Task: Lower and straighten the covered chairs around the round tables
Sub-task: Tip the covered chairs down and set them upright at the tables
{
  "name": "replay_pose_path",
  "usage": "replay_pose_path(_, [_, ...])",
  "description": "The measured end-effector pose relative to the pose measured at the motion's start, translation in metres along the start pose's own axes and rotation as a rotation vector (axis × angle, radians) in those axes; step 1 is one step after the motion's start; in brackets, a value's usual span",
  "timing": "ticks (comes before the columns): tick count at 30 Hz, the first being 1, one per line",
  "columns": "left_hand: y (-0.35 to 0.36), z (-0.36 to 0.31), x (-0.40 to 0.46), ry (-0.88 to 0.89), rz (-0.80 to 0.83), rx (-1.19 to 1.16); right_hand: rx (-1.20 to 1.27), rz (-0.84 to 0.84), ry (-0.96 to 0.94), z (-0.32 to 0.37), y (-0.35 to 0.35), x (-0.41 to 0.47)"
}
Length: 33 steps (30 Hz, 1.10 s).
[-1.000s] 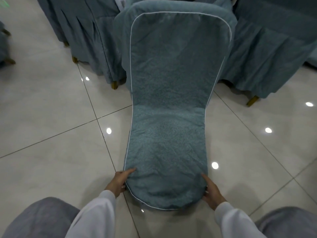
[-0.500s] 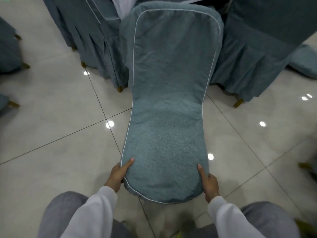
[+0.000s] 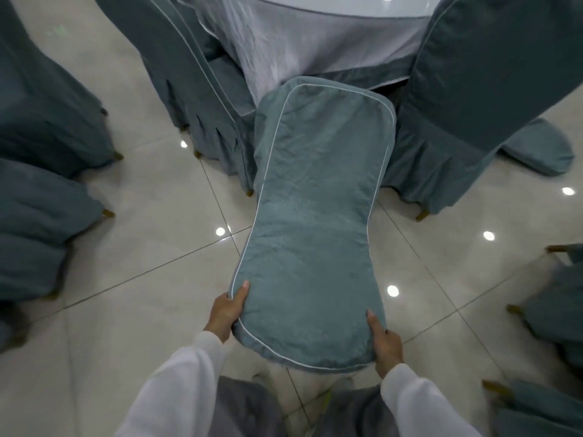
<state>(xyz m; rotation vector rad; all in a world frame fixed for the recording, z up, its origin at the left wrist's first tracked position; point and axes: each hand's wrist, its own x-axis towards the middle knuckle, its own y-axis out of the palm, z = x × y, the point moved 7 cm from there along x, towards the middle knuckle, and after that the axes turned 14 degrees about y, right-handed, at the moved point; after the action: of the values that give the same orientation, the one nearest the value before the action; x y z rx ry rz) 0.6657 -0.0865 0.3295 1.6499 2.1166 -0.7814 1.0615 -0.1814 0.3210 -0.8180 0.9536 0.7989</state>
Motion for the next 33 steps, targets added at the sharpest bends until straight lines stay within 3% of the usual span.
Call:
replay_pose_path(9, [-0.009,-0.033,-0.018,0.045,0.032,0.120,0.060,0.006,-0.032,0.016,-0.014,-0.039])
replay_pose_path(22, [0.039,0.033,-0.043,0.036,0.008,0.143,0.017,-0.034,-0.032,-0.020,-0.080,0.002])
replay_pose_path(28, [0.085,0.083,-0.099,-0.028,0.062,0.020,0.001,-0.088,-0.095,-0.038,-0.146,-0.006])
replay_pose_path(33, [0.066,0.091,-0.133,-0.060,0.026,0.043,-0.029,-0.083,-0.070,-0.075,-0.159,-0.028])
